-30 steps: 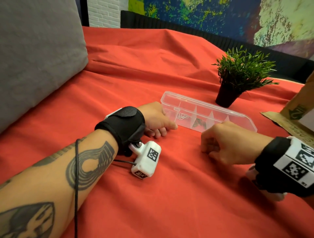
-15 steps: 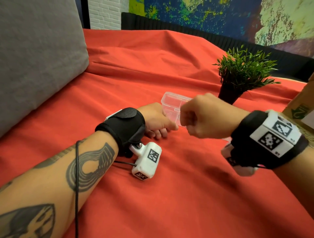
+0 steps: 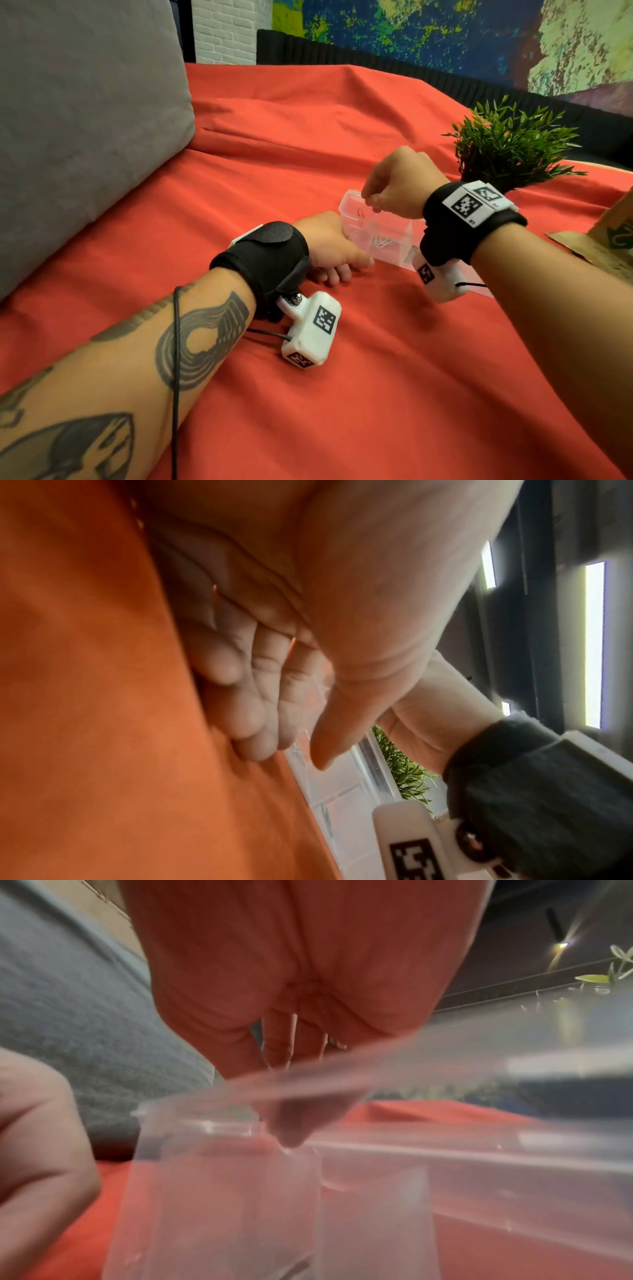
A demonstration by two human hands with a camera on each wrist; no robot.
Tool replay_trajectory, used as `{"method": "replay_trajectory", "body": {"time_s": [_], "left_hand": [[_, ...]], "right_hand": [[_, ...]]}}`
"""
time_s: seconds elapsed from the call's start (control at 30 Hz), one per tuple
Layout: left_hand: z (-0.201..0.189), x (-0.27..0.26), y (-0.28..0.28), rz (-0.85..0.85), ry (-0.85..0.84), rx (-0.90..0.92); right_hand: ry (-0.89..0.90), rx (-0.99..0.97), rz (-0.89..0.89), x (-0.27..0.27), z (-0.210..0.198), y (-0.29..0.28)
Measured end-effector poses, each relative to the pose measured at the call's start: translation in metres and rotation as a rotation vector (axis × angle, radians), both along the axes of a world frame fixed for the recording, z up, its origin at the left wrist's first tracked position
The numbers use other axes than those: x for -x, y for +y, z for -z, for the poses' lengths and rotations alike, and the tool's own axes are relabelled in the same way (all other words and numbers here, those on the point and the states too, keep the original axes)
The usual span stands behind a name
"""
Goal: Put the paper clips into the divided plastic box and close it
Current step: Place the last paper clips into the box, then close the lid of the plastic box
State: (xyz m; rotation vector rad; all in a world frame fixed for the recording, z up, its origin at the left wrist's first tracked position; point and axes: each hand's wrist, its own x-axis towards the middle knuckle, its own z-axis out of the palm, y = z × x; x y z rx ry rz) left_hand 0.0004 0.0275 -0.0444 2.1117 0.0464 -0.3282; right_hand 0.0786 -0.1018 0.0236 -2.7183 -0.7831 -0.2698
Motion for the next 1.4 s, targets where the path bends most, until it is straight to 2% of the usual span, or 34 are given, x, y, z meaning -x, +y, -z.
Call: {"method": "replay_trajectory", "body": {"time_s": [0.13,0.27,0.53,0.67,0.83,0.93,1.03,1.1,1.2,1.33,1.4], "left_hand": [[0.001,-0.002,0.0,0.004,0.002,-0.004],[0.002,-0.002,0.0,-0.004,-0.011,-0.002],[0.003,-0.003,0.0,-0.038,-0.008,-0.029],[0.002,-0.003,-0.002,-0.04,-0.005,-0.055],[0.002,-0.003,-0.001,-0.072,-0.018,-0.033],[0.001,-0.006,0.003,-0.17,-0.074,-0.014],[0.0,-0.01,0.01,-0.322,-0.172,0.07],[0.0,-0.013,0.013,-0.401,-0.252,0.135],[0.004,-0.019,0.013,-0.434,-0.322,0.215],[0.005,-0.02,0.013,-0.4,-0.372,0.225],[0.004,-0.021,0.018,-0.446,-0.376,0.227]], "right_hand": [[-0.03,-0.052,-0.012,0.001,0.003,-0.01],[-0.083,-0.089,0.015,0.005,-0.006,-0.044],[-0.141,-0.24,0.204,0.005,-0.022,-0.135],[0.0,-0.293,0.326,-0.012,-0.012,-0.177],[0.188,-0.352,0.486,-0.025,0.011,-0.201],[0.372,-0.453,0.554,-0.025,0.019,-0.204],[0.487,-0.45,0.61,-0.025,0.022,-0.198],[0.53,-0.437,0.623,-0.024,0.023,-0.193],[0.549,-0.449,0.609,-0.028,0.021,-0.186],[0.558,-0.479,0.543,-0.031,0.02,-0.173],[0.561,-0.498,0.498,-0.029,0.02,-0.166]]}}
